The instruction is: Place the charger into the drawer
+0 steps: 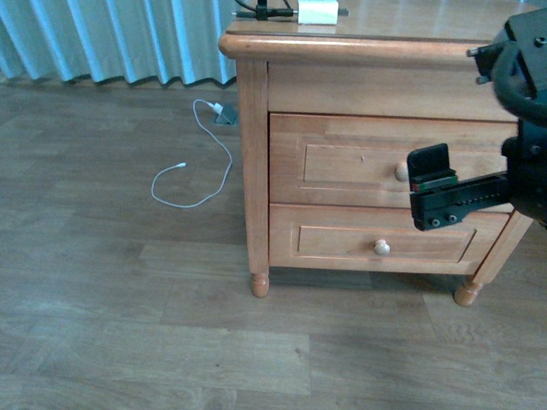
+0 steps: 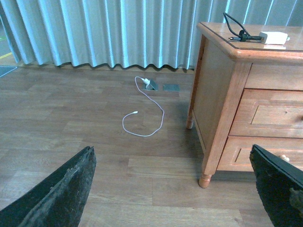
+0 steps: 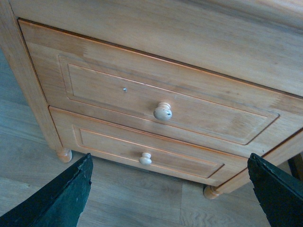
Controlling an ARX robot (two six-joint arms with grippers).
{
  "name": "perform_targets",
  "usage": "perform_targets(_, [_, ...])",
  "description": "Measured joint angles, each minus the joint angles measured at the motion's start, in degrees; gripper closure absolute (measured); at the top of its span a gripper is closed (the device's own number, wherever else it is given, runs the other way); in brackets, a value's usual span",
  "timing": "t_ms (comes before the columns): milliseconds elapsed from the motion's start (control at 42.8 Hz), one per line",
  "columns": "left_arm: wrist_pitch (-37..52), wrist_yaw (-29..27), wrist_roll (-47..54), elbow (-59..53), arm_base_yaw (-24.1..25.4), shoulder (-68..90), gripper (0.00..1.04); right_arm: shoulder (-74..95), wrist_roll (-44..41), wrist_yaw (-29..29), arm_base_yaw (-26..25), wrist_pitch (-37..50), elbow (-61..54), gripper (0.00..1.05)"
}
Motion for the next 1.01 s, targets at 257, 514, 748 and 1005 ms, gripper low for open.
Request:
perform_targets(257, [0.0, 0.0, 0.0, 0.0, 0.0, 0.0, 0.06, 11.02, -0.63, 1.38, 1.53, 1.57, 7.61, 0.08])
perform_targets(514, [0.0, 0.0, 0.0, 0.0, 0.0, 0.0, 0.06, 20.61, -0.68, 3.37, 2.12, 3.48, 15.69, 0.08])
perform_targets(748, [0.0, 0.0, 0.0, 0.0, 0.0, 0.0, 0.06, 27.58, -0.79, 5.2, 1.18, 3.56, 24.28, 0.08])
perform_targets(1005, [0.0, 0.0, 0.0, 0.0, 0.0, 0.0, 0.06, 34.27, -0.68, 5.84, -1.81, 3.39, 30.45, 0.08])
